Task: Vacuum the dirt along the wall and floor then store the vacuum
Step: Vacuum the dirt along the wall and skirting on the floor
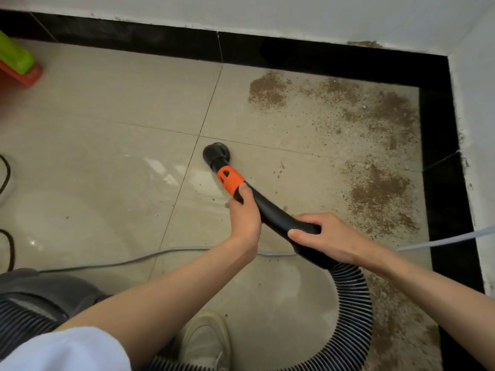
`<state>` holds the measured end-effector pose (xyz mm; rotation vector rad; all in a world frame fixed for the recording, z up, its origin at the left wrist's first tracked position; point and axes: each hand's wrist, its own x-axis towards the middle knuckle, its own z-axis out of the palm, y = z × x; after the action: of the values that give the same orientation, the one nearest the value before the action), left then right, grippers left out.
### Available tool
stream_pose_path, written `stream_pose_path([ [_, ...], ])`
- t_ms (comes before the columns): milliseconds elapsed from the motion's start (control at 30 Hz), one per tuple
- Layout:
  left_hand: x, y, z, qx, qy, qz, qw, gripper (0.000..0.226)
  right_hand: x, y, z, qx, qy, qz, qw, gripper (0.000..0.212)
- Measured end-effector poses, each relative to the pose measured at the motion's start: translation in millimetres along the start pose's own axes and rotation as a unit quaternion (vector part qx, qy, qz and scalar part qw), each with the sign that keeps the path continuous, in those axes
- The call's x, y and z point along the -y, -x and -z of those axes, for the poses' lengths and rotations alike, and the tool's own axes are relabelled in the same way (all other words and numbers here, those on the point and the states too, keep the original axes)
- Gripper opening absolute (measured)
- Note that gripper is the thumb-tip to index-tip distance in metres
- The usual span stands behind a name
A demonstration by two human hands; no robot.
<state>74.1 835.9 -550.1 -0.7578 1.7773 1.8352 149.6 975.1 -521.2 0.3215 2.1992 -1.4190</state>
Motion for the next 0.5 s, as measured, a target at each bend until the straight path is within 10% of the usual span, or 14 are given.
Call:
stream_pose_path([
  [267,17.4,23.0,21.1,-0.029,0.065,0.031,0.997,0.025,-3.1,6.6,-4.7,0.095,-0.022,-0.022,0.995,0.023],
  [500,-9.3,-7.7,-3.4,0.057,0.053,0.031,0.997,0.047,-1.6,-6.1,3.8,-0.038,0.026,0.010,0.999,0.017],
])
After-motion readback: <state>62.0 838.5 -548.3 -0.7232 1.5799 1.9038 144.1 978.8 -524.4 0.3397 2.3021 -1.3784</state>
